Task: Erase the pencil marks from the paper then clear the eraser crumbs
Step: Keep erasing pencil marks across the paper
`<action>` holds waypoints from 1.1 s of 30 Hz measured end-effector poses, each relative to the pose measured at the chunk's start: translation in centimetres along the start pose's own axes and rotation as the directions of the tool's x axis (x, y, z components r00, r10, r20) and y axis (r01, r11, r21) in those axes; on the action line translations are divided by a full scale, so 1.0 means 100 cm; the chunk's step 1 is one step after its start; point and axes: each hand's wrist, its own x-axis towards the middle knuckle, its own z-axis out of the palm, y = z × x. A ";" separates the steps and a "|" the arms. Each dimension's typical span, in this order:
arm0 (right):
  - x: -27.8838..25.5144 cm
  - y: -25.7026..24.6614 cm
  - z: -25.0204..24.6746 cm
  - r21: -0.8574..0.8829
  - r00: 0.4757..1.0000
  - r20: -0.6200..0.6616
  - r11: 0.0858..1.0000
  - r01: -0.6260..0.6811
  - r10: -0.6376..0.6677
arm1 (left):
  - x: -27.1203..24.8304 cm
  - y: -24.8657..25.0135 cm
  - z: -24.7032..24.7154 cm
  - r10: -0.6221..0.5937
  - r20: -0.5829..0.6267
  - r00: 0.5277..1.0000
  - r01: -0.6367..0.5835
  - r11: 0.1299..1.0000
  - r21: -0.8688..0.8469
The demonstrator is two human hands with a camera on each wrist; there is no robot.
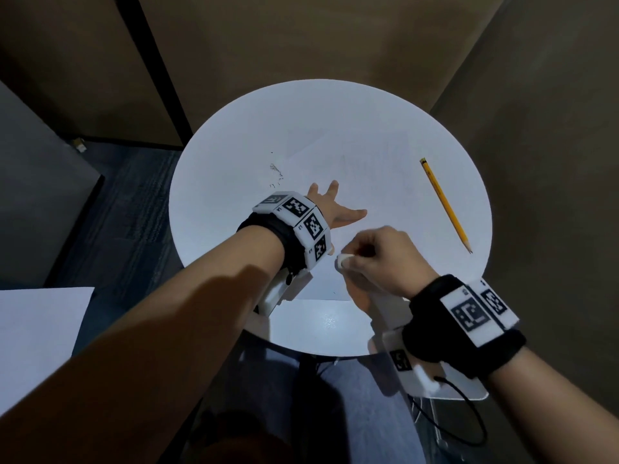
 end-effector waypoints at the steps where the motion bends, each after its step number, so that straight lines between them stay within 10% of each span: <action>1: 0.002 -0.003 0.000 -0.019 1.000 -0.011 1.000 0.000 0.000 | 0.000 0.001 -0.003 0.003 0.019 1.000 -0.003 1.000 0.011; 6: -0.005 -0.005 0.001 -0.148 0.982 0.184 0.987 0.062 -0.034 | 0.002 -0.003 -0.008 0.048 0.125 0.991 -0.070 0.983 0.170; 33: -0.008 -0.003 0.005 -0.035 0.995 0.094 0.998 0.044 -0.041 | 0.014 -0.007 -0.004 0.062 0.103 0.993 -0.082 0.975 0.207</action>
